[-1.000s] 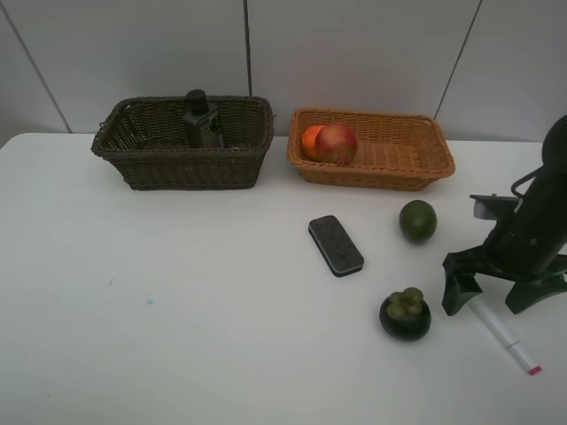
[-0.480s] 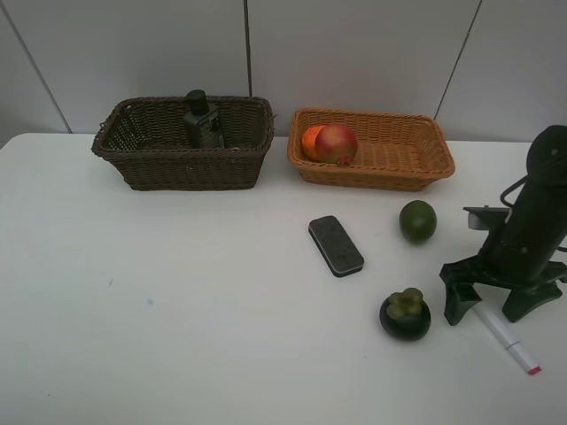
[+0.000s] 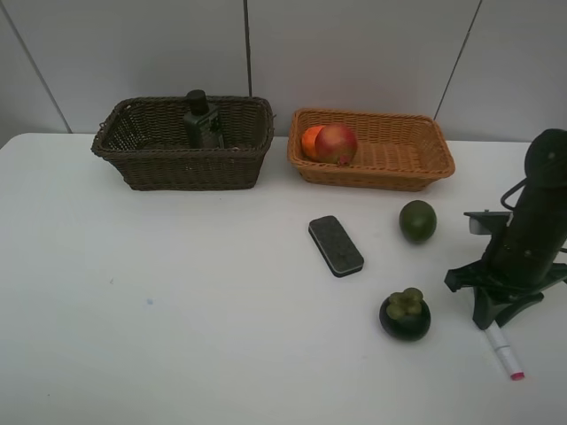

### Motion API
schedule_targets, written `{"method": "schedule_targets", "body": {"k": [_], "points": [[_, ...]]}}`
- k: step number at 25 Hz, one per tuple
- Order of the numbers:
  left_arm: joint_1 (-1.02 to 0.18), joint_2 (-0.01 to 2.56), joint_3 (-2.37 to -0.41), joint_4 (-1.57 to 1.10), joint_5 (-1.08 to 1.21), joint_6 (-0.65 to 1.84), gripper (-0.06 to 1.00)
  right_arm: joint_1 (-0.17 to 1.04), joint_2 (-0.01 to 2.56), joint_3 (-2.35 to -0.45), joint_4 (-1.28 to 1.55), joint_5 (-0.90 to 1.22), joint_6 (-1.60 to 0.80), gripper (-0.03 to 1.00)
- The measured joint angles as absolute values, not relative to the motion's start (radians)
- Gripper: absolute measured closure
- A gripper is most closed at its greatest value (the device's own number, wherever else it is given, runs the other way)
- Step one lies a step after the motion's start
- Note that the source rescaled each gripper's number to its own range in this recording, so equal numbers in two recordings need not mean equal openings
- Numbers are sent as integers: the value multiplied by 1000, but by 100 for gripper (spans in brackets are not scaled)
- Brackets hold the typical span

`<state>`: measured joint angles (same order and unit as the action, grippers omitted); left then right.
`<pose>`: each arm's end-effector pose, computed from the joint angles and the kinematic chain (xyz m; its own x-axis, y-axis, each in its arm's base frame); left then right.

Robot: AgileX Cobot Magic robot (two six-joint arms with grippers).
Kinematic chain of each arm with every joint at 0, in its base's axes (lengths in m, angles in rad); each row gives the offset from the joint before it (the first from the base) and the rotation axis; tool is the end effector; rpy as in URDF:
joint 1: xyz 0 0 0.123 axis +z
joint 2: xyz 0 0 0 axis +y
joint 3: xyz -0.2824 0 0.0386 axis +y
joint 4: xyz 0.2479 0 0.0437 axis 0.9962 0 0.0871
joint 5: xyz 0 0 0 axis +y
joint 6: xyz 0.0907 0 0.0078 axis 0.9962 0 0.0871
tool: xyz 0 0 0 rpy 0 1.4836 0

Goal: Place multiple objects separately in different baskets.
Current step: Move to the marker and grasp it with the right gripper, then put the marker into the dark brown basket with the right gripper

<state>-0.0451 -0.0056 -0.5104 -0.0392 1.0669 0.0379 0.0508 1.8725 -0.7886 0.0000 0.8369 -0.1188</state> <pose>-0.0074 -0.0028 0.2796 -0.4450 0.0391 -0.8947 0.0842 0.9964 0.0016 0.2513 0.0128 0.0947 -0.9516 -0.1671 0.2580 -0.1647 0.9859 0.0308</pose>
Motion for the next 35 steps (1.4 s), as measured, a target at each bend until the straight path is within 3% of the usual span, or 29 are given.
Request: {"method": "schedule_targets", "body": {"k": [12, 19, 27, 35], "points": [[-45, -6, -510, -39, 1067, 38, 5, 52, 1661, -784, 24, 798, -122, 97], [-45, -6, -510, -39, 1067, 38, 5, 75, 1546, -904, 27, 853, -124, 97], [-45, -6, -510, -39, 1067, 38, 5, 285, 1639, -1212, 29, 840, -126, 97], [-45, -6, -510, -39, 1067, 38, 5, 427, 1937, -1647, 176, 647, -125, 97]]}}
